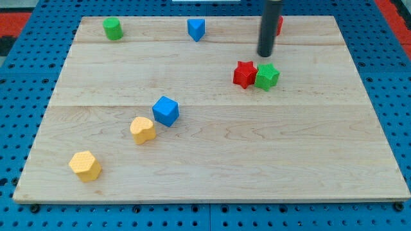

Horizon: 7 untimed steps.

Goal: Slide the yellow hexagon diagonally top left to the yellow heart

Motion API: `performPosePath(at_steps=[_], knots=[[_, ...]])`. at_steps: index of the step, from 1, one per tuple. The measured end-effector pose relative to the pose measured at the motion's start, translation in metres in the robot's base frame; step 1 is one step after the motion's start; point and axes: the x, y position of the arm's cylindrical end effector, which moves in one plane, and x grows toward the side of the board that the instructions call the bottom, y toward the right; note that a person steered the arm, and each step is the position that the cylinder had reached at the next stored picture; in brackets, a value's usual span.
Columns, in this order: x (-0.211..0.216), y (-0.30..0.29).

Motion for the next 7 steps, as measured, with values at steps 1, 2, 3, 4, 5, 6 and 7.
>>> performPosePath(at_steps=[1, 2, 3, 4, 5, 6, 7], knots=[[0.067, 0.004], [0.174, -0.021], [0.248, -0.084], [0.309, -0.185], [0.299, -0.306], [0.232, -0.352], [0.156, -0.353]])
